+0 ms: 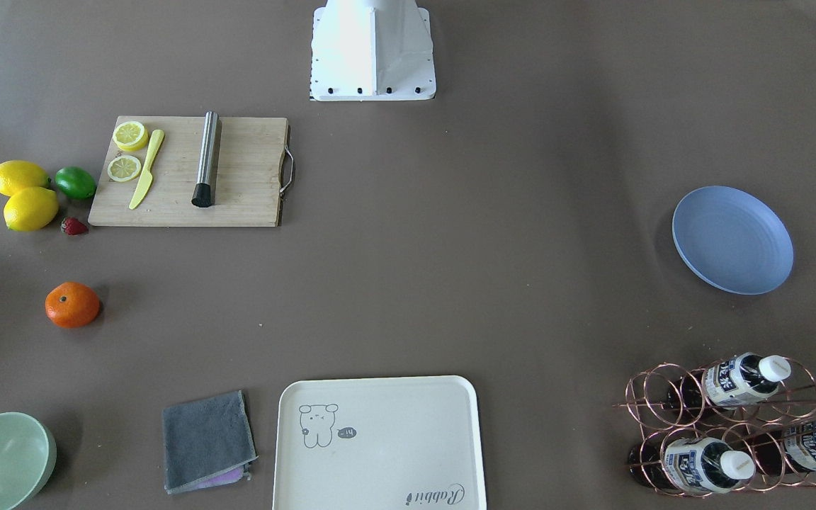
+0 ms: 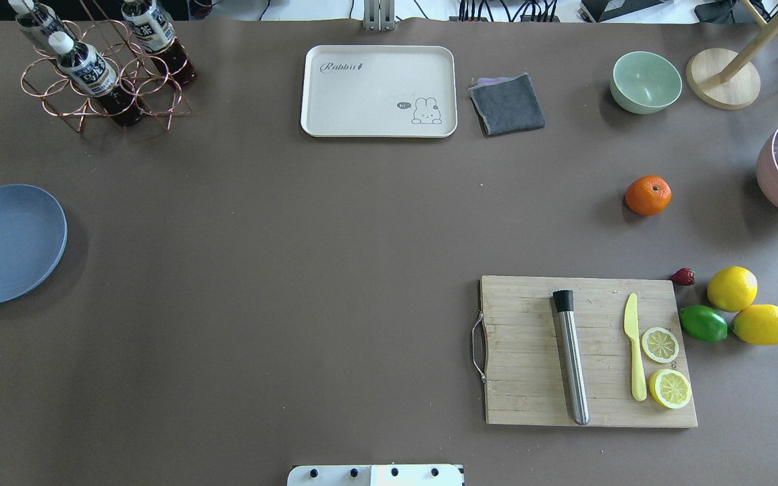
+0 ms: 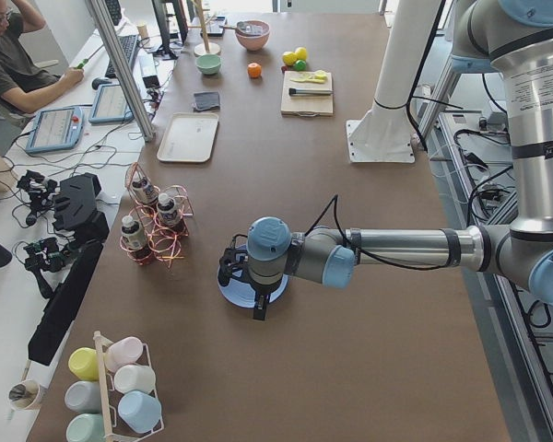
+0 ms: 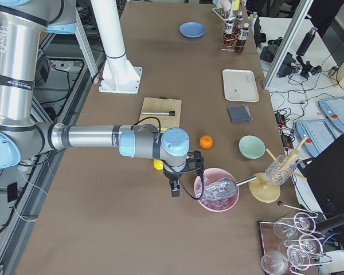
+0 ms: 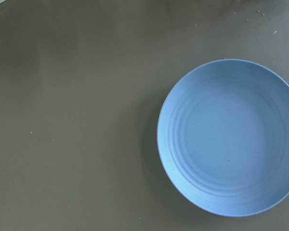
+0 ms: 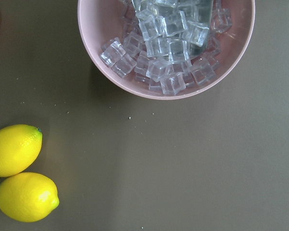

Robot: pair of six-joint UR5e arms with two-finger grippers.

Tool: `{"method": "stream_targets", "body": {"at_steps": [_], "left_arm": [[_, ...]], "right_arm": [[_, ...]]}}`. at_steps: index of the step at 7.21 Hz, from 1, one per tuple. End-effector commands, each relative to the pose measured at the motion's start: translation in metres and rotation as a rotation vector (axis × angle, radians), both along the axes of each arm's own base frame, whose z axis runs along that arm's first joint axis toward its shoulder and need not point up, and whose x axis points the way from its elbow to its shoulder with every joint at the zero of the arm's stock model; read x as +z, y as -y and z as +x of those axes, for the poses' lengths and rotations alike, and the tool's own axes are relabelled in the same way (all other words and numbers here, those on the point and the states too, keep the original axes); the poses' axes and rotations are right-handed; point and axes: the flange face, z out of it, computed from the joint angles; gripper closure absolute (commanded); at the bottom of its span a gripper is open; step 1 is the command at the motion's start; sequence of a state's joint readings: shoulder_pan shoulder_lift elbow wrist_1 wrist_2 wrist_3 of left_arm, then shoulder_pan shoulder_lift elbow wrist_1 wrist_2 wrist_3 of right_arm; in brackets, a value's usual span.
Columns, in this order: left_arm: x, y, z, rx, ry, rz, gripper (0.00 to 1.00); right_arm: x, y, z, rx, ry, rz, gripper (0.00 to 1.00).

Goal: Pick orange to plate

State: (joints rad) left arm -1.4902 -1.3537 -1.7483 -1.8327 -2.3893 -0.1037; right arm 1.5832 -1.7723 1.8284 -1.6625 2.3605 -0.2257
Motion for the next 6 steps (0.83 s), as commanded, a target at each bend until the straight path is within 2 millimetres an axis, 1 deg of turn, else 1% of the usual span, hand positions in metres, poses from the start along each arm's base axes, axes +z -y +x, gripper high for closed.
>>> {"method": "stream_targets", "body": {"at_steps": [1, 2, 3, 4, 5, 6], "left_arm": [[0.001, -0.002, -0.003, -0.007, 0.007, -0.004, 0.03], [-0.003, 0.001, 0.001, 0.001, 0.003, 0.005, 0.02], [-0.01, 0.01, 0.026, 0.057, -0.006, 0.037, 0.02], [-0.009, 0.009, 0.031, 0.061, -0.009, 0.071, 0.02], [0.004, 0.016, 0.036, 0.056, 0.006, 0.05, 0.03], [0.016, 0.051, 0.052, 0.073, 0.033, 0.06, 0.03]], "right_arm": [[-0.005, 0.006, -0.007, -0.018, 0.0, 0.011, 0.0], [-0.007, 0.009, -0.011, -0.023, 0.002, 0.014, 0.0], [-0.009, 0.011, -0.02, -0.04, 0.003, 0.013, 0.0], [-0.01, 0.012, -0.027, -0.056, 0.005, 0.016, 0.0], [-0.011, 0.013, -0.032, -0.068, 0.005, 0.017, 0.0], [-0.011, 0.013, -0.034, -0.073, 0.007, 0.017, 0.0]]}}
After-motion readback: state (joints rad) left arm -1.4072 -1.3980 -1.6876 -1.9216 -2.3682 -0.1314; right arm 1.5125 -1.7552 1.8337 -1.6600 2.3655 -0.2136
